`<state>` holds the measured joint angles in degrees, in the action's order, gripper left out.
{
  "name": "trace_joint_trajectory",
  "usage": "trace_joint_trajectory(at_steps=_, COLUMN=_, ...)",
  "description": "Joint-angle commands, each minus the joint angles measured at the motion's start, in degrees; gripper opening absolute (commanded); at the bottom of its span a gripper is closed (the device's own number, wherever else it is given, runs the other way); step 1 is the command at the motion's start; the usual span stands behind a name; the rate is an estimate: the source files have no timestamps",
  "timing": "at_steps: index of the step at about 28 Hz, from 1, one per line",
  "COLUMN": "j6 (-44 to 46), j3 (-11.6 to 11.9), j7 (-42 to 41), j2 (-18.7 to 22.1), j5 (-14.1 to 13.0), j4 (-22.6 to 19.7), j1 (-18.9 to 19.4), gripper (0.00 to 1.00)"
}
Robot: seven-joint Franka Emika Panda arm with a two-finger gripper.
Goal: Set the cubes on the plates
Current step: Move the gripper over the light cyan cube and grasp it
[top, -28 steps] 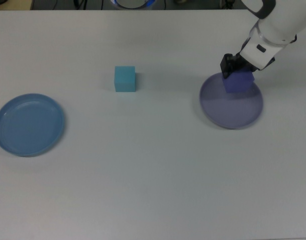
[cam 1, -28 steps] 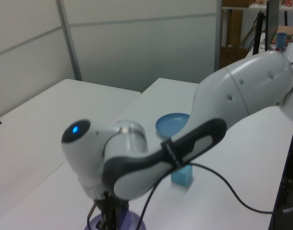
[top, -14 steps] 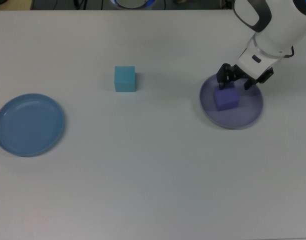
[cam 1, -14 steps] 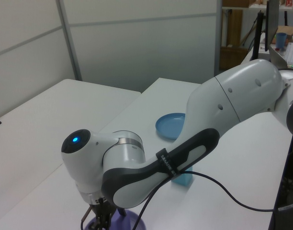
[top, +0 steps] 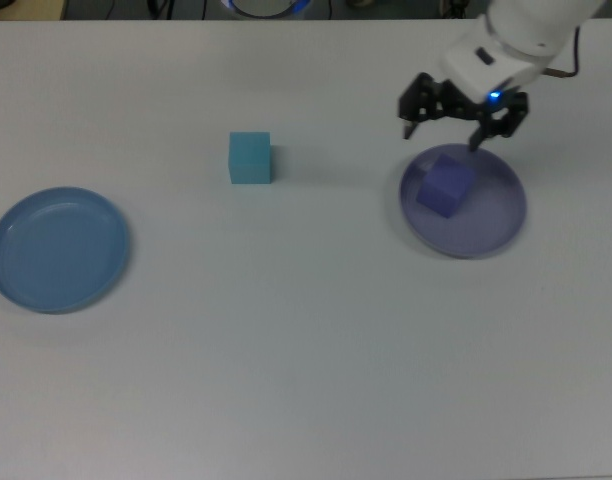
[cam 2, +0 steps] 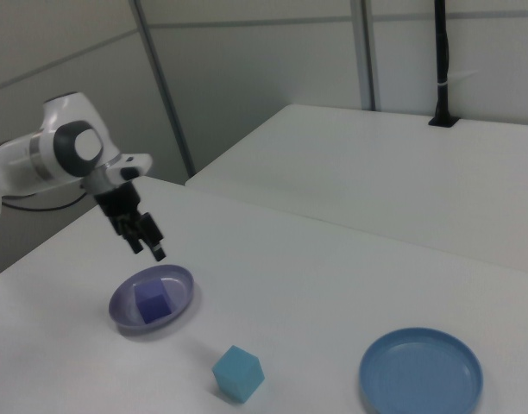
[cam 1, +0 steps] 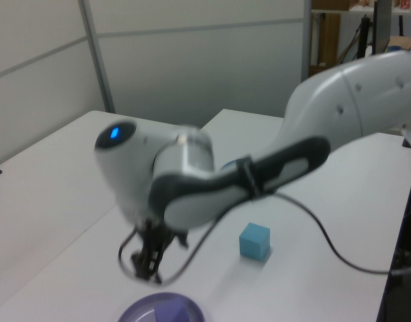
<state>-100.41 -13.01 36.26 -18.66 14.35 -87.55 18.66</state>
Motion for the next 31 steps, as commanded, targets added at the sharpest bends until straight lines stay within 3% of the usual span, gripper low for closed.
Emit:
trace_joint_trajectory(at_steps=1, j6=2.24, j3=0.09, j7=-8.91, j2=3.01, j5=-0.29, j4=-1.92, j1=-6.70, gripper=1.00)
trace_joint_trajectory(at_steps=4, j6=2.68, j3=0.00, j7=-16.37, j2=4.06, j5=-0.82, j4=-2.62, j1=-10.13, gripper=1.00)
trace_joint_trajectory(at_steps=8, j6=1.89, j3=0.00, j7=-28.58, j2=5.91, j5=-1.70, j4=-6.82, j1=-15.22, gripper=1.00)
trace_joint_trajectory(at_steps=10, j6=1.10, j3=0.00, j7=-30.80, j2=5.83, j5=-1.78, j4=-8.15, j1=-16.37, gripper=1.00)
trace_joint_trajectory(at_steps=15, j6=-4.08, j3=0.00, j7=-33.36, j2=7.05, j5=-3.89, j4=-15.18, j1=-20.50, gripper=1.00)
trace_joint_trajectory(at_steps=19, j6=-8.65, j3=0.00, j7=-34.07, j2=10.56, j5=-6.53, j4=-22.20, j1=-23.22, gripper=1.00)
trace_joint_trajectory(at_steps=24, j6=-10.41, j3=0.09, j7=-34.07, j2=11.71, j5=-7.85, j4=-25.46, j1=-25.60, gripper=1.00)
trace_joint_trajectory(at_steps=31, j6=-12.52, j3=0.17, j7=-34.07, j2=11.45, j5=-7.76, j4=-28.81, j1=-26.13, gripper=1.00)
